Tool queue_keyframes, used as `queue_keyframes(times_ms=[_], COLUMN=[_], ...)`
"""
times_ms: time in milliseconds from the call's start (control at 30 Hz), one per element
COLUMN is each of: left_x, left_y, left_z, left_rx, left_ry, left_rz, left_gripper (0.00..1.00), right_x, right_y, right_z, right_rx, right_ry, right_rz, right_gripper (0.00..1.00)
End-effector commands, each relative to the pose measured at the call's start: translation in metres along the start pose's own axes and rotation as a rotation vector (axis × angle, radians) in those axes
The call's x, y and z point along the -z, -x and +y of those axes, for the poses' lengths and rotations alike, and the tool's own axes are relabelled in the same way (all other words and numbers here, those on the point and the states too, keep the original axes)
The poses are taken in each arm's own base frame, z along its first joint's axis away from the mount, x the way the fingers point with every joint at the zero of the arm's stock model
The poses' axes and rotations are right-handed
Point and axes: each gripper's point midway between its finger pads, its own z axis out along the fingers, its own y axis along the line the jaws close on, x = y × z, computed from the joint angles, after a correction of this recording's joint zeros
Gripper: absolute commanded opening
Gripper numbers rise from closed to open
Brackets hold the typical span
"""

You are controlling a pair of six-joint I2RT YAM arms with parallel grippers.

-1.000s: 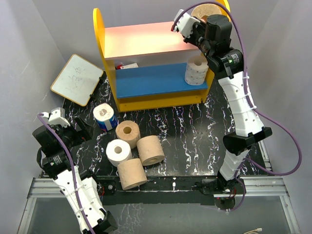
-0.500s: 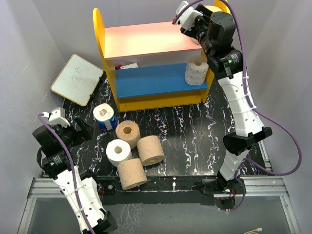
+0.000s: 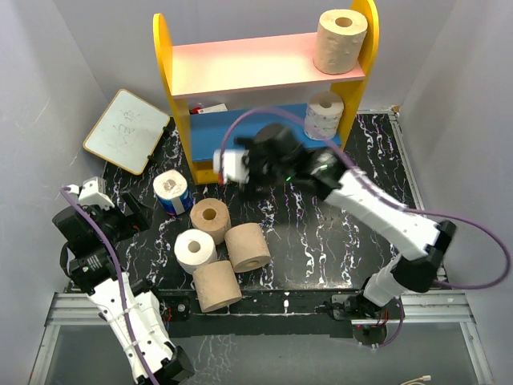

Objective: Place and organize the paper towels onto the shelf

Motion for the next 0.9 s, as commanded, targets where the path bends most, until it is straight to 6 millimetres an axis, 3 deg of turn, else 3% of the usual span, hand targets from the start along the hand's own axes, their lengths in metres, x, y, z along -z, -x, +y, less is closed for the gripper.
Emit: queue_keyframes(times_ms=[0, 67, 133, 233, 333, 433, 567, 700, 867], left_x=[-0.003, -0.004, -0.004, -0.005, -0.008, -0.009, -0.010, -0.013, -0.019], left_y=[0.004, 0.005, 0.006, 0.007, 0.009, 0.016, 0.030, 0.040, 0.036], left_z=[0.005, 0.009, 0.013, 0.020, 0.028, 0.039, 0.046, 0.062, 0.083], left_rx=[0.021, 0.031, 0.042, 0.060, 0.088, 0.104, 0.109, 0.103, 0.112], left_ry=[0.013, 0.028, 0.051, 0.084, 0.116, 0.167, 0.198, 0.268, 0.340], left_rz=[0.002, 0.007, 0.007, 0.009, 0.030, 0.057, 0.057, 0.089, 0.162], left_gripper=[0.91, 0.90, 0.90, 0.90, 0.89, 0.89, 0.88, 0.88, 0.88], right_x=[-0.039, -0.045, -0.048, -0.051, -0.053, -0.057, -0.062, -0.084, -0.115], right_y=[-0.074, -0.066, -0.059, -0.057, -0.045, -0.031, -0.015, -0.005, 0.005], right_z=[0.173, 0.187, 0.185, 0.197, 0.218, 0.223, 0.214, 0.191, 0.185], right_rx=[-0.075, -0.093, -0.095, -0.125, -0.110, -0.108, -0.101, -0.116, -0.112], right_ry=[0.513, 0.504, 0.455, 0.459, 0.469, 0.471, 0.441, 0.324, 0.271], right_rz=[0.218, 0.129, 0.056, 0.044, 0.030, 0.012, -0.019, -0.035, -0.057], right_gripper=[0.95, 0.95, 0.94, 0.84, 0.80, 0.80, 0.79, 0.77, 0.72])
